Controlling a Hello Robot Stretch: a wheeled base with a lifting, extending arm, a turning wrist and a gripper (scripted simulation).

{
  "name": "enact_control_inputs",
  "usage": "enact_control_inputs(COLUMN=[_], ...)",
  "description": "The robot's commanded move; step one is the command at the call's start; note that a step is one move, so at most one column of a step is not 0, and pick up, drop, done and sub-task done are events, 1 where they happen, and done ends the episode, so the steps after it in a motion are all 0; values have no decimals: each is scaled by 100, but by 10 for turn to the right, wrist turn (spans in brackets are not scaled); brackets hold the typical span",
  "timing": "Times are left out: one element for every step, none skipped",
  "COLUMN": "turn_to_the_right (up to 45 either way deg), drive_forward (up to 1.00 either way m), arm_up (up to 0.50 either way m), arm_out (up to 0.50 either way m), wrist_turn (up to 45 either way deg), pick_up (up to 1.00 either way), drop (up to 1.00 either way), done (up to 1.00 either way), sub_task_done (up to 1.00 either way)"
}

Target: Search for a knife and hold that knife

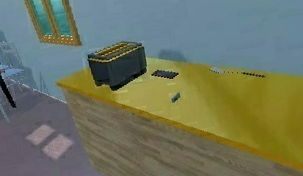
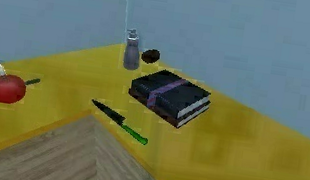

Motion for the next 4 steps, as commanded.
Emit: enact_control_inputs(turn_to_the_right=[0, 0, 0, 0], drive_forward=[0, 0, 0, 0], arm_up=[38, 0, 0, 0], arm_out=[0, 18, 0, 0], wrist_turn=[0, 0, 450, 450], pick_up=[0, 0, 0, 0], drop=[0, 0, 0, 0], done=[0, 0, 0, 0], sub_task_done=[0, 0, 0, 0])
